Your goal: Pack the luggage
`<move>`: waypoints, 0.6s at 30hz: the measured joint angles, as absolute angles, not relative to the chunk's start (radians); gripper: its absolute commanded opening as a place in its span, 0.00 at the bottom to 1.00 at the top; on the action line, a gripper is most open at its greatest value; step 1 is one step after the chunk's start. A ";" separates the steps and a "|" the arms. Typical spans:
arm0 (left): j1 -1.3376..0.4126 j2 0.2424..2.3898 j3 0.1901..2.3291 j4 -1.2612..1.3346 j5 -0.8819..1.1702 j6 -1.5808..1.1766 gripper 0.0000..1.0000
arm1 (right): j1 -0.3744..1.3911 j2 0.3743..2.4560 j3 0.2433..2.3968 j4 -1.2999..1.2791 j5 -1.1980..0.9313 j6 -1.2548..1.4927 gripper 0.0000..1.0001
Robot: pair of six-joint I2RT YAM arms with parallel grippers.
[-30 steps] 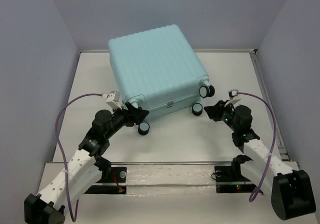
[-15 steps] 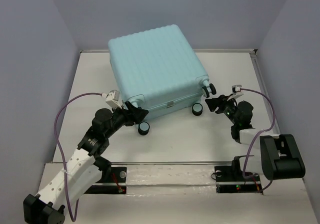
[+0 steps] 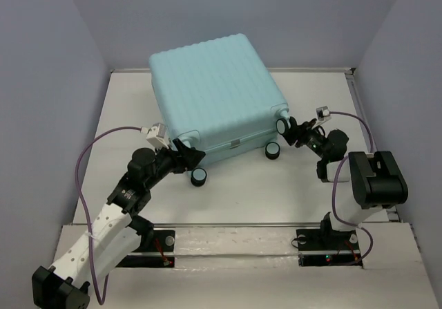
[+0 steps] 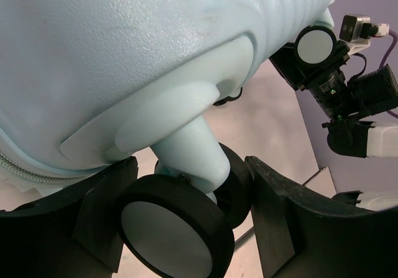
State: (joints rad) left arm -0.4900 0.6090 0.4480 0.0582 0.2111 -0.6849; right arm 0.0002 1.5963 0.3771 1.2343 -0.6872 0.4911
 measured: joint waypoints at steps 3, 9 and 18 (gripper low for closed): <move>-0.490 0.616 0.448 0.063 0.214 -0.686 0.06 | 0.000 1.614 0.400 1.248 -0.697 0.495 0.45; -0.490 0.631 0.456 0.068 0.221 -0.690 0.06 | -0.014 1.687 0.429 1.307 -0.735 0.551 0.50; -0.491 0.643 0.461 0.069 0.229 -0.691 0.06 | -0.019 1.710 0.429 1.328 -0.739 0.589 0.25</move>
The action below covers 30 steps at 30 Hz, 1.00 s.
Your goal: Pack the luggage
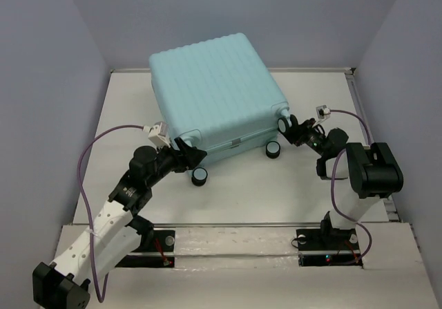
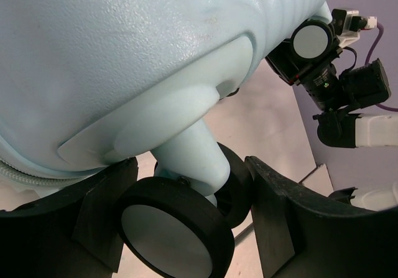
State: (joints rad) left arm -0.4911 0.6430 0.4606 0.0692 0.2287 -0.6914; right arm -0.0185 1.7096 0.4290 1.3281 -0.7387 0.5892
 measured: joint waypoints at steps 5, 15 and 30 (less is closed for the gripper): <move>-0.492 0.651 0.462 0.078 0.228 -0.693 0.06 | -0.019 1.720 0.429 1.341 -0.745 0.613 0.07; -0.491 0.699 0.480 0.084 0.257 -0.712 0.06 | 0.040 1.700 0.351 1.369 -0.617 0.676 0.07; -0.535 0.879 0.551 0.179 0.307 -0.769 0.06 | 0.802 1.514 0.226 1.302 0.063 0.414 0.07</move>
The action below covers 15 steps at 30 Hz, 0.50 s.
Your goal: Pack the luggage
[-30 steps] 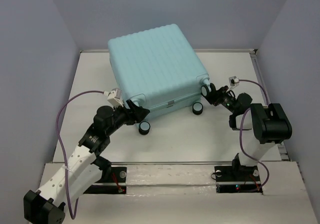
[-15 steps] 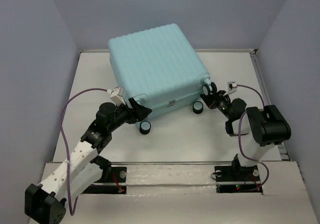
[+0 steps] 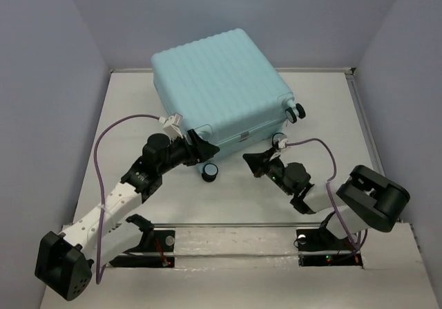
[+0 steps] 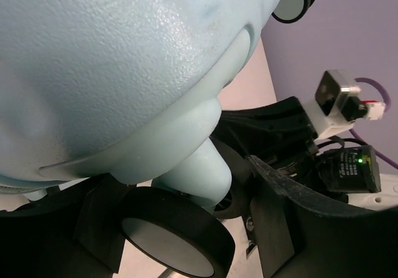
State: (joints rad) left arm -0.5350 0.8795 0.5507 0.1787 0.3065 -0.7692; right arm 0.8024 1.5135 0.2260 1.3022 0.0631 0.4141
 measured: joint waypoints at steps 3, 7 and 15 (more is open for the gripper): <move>-0.535 0.873 0.551 0.173 0.300 -0.765 0.06 | 0.799 1.405 0.213 1.249 0.171 0.361 0.07; -0.536 0.852 0.566 0.133 0.273 -0.743 0.06 | 0.721 1.221 0.195 1.147 0.237 0.336 0.07; -0.527 0.702 0.585 0.059 0.153 -0.705 0.06 | 0.328 1.280 0.116 1.074 0.073 0.418 0.47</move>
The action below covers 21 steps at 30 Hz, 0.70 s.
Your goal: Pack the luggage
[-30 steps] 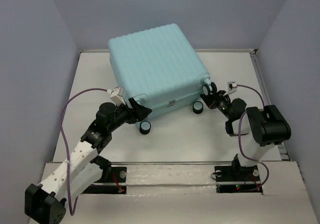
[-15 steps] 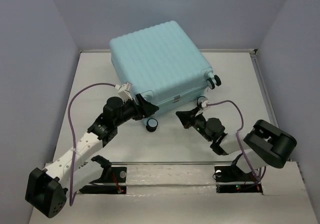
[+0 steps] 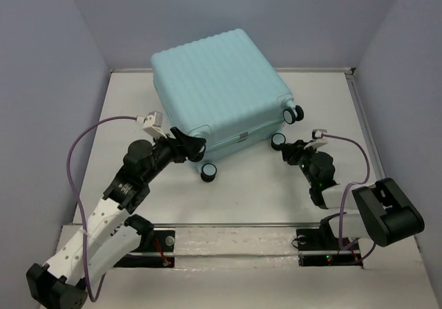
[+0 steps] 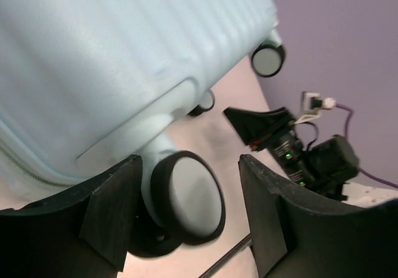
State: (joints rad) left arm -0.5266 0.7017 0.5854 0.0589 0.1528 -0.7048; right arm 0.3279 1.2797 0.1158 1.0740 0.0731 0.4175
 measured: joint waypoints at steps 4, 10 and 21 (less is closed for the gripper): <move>-0.530 0.628 0.639 0.101 0.128 -0.696 0.06 | 0.284 1.361 0.162 1.085 -0.049 0.430 0.60; -0.530 0.550 0.678 0.163 0.105 -0.683 0.06 | 0.184 1.454 0.199 1.165 -0.162 0.446 0.59; -0.530 0.628 0.685 -0.079 0.099 -0.594 0.99 | -0.150 1.789 0.282 1.275 -0.515 0.712 0.58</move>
State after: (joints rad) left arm -0.5301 0.6285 0.6853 -0.0792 0.0994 -0.5938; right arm -0.1501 1.7885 0.2825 1.2751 -0.5148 0.7120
